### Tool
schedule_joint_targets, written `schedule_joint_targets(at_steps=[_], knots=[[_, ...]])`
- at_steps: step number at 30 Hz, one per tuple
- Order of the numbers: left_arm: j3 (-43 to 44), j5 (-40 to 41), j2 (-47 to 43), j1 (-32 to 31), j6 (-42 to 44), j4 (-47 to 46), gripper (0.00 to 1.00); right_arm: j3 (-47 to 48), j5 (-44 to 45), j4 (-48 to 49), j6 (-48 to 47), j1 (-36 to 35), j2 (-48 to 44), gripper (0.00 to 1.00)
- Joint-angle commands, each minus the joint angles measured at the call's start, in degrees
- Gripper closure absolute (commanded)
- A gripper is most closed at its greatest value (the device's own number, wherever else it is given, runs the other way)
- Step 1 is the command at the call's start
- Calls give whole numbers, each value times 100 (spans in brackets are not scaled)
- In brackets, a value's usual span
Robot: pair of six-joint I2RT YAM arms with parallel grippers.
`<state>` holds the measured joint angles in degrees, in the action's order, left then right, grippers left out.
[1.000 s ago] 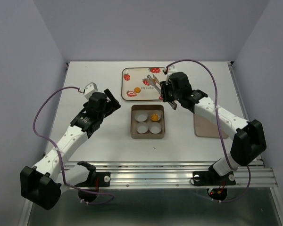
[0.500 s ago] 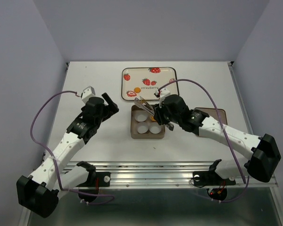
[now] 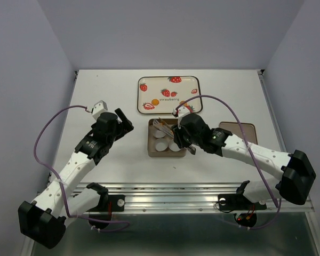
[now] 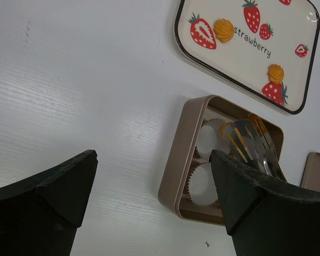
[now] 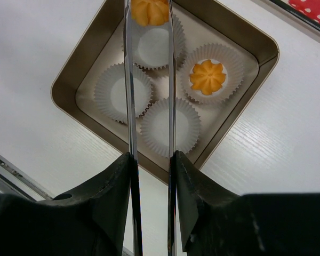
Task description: Pack the cookies
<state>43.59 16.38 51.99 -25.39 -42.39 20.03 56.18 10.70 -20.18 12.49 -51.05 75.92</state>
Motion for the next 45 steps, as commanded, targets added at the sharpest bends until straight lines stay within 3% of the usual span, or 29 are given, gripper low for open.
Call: schedule_joint_targets(at_steps=[1, 38, 45], knots=[[-62, 23, -75, 16, 56, -34, 1, -20, 152, 85, 122, -81, 46, 64], [-132, -30, 31, 16, 100, -193, 1, -160, 213, 410, -27, -81, 555, 64], [-114, -12, 66, 25, 100, -202, 1, -90, 231, 419, -54, -81, 652, 59]])
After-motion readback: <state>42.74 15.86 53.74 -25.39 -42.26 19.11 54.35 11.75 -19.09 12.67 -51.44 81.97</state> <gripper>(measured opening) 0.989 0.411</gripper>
